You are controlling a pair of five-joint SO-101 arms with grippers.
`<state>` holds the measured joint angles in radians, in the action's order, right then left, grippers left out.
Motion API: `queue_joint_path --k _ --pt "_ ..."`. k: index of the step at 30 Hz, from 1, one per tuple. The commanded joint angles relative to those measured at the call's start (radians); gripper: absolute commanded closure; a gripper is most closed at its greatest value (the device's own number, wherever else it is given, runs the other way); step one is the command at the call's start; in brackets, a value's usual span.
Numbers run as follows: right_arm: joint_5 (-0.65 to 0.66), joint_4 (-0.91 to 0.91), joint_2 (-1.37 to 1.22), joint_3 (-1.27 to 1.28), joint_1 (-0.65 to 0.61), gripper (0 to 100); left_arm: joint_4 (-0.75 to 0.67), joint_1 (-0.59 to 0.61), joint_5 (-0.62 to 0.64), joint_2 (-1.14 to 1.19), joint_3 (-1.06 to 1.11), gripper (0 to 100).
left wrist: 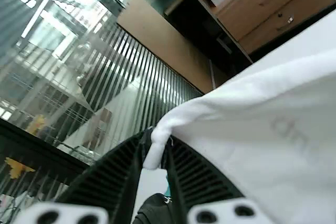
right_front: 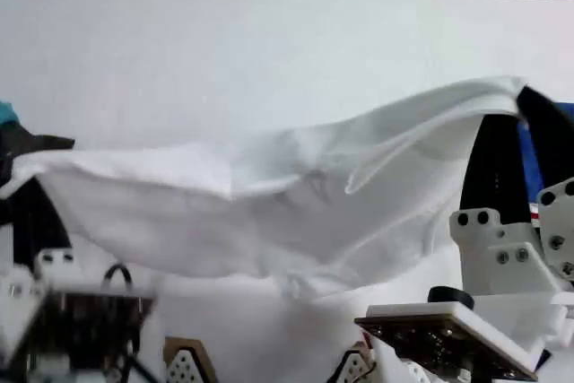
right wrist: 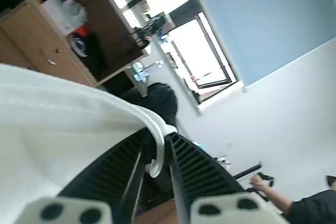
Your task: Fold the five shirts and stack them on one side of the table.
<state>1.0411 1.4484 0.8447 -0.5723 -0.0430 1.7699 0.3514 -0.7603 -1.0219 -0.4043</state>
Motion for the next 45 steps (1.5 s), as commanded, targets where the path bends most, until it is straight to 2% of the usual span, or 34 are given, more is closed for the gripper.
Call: queue_joint_path --k 1,9,13,19,24,39,45 --pt "0.051 -0.081 -0.036 -0.018 0.007 97.9 -0.021 -0.003 -0.012 -0.005 -0.048 98" --pt "0.141 -0.214 -0.168 -0.026 0.013 97.9 -0.133 -0.008 -0.052 0.147 -0.048 98" --pt "0.147 -0.220 -0.202 -0.021 0.019 97.9 -0.152 -0.009 -0.051 0.236 -0.048 98" --pt "0.140 -0.225 -0.255 -0.021 0.114 97.9 -0.180 -0.003 -0.051 0.296 -0.048 98" --pt "0.138 -0.249 -0.262 -0.026 0.157 97.8 -0.204 -0.003 -0.051 0.293 -0.048 98" --pt "0.084 -0.245 -0.137 -0.025 0.154 97.8 -0.183 -0.003 -0.046 0.232 -0.053 98" --pt "0.092 -0.186 0.001 -0.028 0.065 97.8 -0.132 -0.003 -0.052 0.097 -0.051 98"
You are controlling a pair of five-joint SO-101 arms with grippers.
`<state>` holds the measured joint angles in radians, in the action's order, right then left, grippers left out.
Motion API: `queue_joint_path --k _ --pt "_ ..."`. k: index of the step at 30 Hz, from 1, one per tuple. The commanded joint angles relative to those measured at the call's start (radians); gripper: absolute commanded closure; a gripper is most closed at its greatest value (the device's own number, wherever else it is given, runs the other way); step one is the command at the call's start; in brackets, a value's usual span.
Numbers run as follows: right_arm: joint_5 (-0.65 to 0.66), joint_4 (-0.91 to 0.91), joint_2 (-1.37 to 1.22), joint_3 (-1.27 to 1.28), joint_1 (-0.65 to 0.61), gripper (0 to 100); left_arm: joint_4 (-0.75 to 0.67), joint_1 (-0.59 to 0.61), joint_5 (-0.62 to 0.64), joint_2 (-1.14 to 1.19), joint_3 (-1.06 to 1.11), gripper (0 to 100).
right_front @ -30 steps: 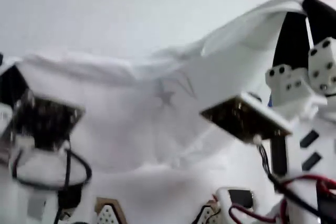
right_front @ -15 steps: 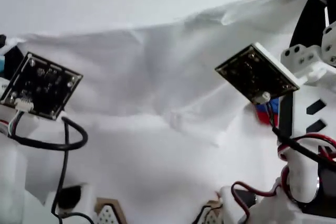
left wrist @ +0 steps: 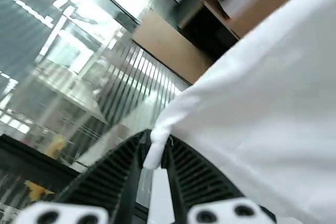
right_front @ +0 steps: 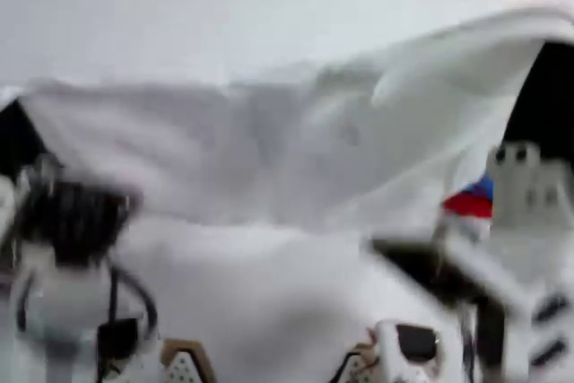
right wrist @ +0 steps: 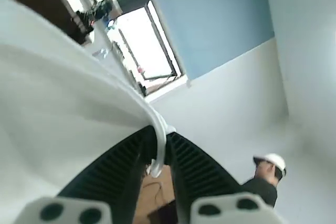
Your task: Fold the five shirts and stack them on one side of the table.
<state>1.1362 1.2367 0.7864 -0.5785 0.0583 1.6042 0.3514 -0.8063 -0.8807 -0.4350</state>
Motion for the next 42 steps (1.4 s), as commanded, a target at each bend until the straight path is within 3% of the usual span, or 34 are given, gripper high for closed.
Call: queue_joint_path --k 1,9,14,19,31,37,42 --pt "-0.003 0.039 0.082 -0.021 -0.044 97.8 0.051 -0.003 -0.006 -0.063 -0.021 98" --pt "0.043 0.101 0.200 -0.014 -0.101 97.8 0.098 -0.003 -0.008 -0.166 -0.019 98" --pt "0.034 0.110 0.120 0.028 -0.105 97.8 0.092 -0.005 -0.008 -0.129 0.058 98" --pt "-0.071 0.027 -0.041 0.100 -0.099 97.8 -0.091 -0.005 -0.008 -0.020 0.252 98" --pt "-0.120 -0.206 -0.466 0.353 -0.097 97.8 -0.523 -0.025 -0.006 0.427 0.564 98" --pt "-0.213 -0.326 -0.713 0.390 -0.097 97.8 -0.603 -0.026 -0.002 0.776 0.409 98" --pt "-0.278 -0.329 -0.794 0.338 -0.101 97.8 -0.446 -0.026 -0.003 0.985 0.116 98"
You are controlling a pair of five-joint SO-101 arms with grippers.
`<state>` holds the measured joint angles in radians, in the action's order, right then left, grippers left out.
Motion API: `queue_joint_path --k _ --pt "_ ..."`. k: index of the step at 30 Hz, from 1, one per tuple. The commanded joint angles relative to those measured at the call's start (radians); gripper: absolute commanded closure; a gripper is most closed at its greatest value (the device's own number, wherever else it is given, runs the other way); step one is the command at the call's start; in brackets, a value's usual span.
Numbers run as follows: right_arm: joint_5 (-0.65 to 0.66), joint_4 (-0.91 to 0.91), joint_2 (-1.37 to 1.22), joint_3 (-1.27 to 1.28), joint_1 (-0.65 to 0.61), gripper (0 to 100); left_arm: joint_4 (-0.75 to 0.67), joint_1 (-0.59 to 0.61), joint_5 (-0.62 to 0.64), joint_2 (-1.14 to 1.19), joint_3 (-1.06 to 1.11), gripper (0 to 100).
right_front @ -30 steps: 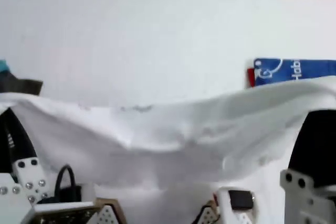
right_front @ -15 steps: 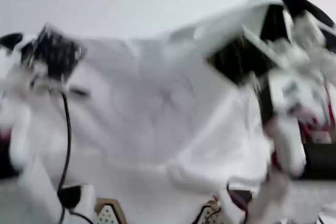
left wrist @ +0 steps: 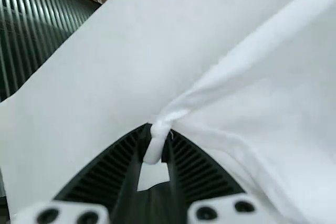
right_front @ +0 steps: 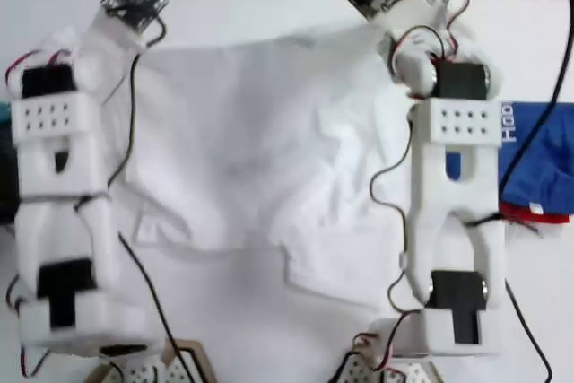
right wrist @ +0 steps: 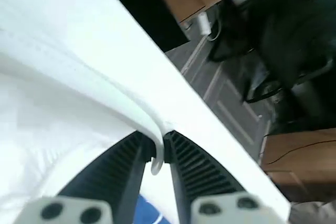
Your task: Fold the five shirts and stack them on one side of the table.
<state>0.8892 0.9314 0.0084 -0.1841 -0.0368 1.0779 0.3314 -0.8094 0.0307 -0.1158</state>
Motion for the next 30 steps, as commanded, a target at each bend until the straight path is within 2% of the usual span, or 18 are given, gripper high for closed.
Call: queue_joint_path --k 1,6,11,22,24,30 --pt "-0.040 -0.025 -0.030 -0.072 -0.007 97.8 0.115 -0.008 0.003 0.107 -0.272 98" --pt "-0.092 -0.007 -0.101 -0.138 -0.002 97.8 0.321 -0.038 0.026 0.264 -0.587 98" --pt "-0.106 0.136 -0.124 -0.140 -0.010 97.8 0.534 -0.084 -0.005 0.411 -0.682 98" --pt "-0.106 0.223 -0.130 -0.138 -0.008 97.8 0.643 -0.081 0.023 0.491 -0.800 98" --pt "-0.106 0.280 -0.122 -0.138 -0.010 97.8 0.701 -0.081 0.021 0.489 -0.797 98" --pt "-0.104 0.473 -0.119 -0.144 -0.008 97.8 0.710 -0.040 0.026 0.486 -0.743 98"
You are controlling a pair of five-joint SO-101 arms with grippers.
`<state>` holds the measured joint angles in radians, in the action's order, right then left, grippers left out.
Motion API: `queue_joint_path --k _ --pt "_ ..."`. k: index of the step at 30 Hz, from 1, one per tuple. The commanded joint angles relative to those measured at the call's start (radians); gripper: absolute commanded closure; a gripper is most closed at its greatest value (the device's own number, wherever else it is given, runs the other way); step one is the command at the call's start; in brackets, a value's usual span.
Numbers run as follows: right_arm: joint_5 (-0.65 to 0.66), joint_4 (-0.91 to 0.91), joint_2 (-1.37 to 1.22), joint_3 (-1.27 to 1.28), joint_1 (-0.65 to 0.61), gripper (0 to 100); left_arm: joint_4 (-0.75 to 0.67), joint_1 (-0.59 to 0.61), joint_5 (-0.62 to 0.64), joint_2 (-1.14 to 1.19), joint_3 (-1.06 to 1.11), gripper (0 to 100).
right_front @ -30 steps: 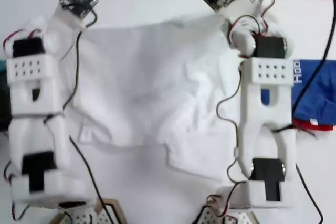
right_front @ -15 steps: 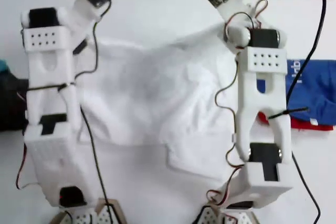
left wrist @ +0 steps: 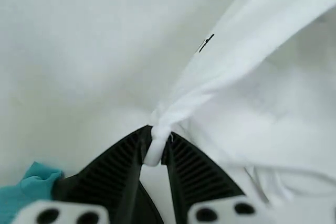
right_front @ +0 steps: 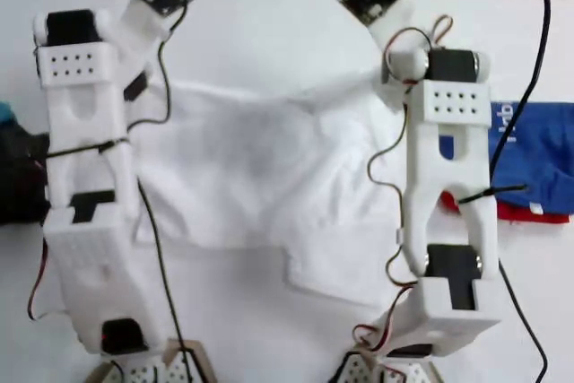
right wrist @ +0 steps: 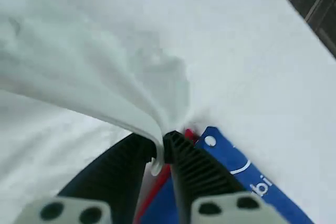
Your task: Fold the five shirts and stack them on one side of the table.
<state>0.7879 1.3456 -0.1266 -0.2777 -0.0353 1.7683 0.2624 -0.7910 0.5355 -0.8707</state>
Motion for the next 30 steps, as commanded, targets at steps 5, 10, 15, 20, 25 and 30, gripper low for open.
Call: queue_joint_path --k 5,10,15,20,25,30 --pt "-0.005 0.130 0.027 -0.049 -0.012 97.8 0.020 0.037 0.008 -0.123 0.206 97" --pt "0.003 0.213 0.151 -0.043 -0.010 97.8 0.017 0.009 0.003 -0.417 0.501 97" --pt "0.005 0.255 0.308 0.104 -0.012 97.8 -0.057 0.015 -0.017 -0.683 0.863 97" --pt "0.054 0.180 0.498 0.434 -0.005 97.8 -0.158 0.017 -0.094 -0.875 1.207 97" --pt "0.084 0.073 0.710 0.775 -0.005 97.8 -0.259 0.049 -0.149 -0.974 1.417 97" --pt "0.097 0.007 0.854 1.005 -0.005 97.8 -0.296 0.087 -0.189 -0.965 1.508 97"
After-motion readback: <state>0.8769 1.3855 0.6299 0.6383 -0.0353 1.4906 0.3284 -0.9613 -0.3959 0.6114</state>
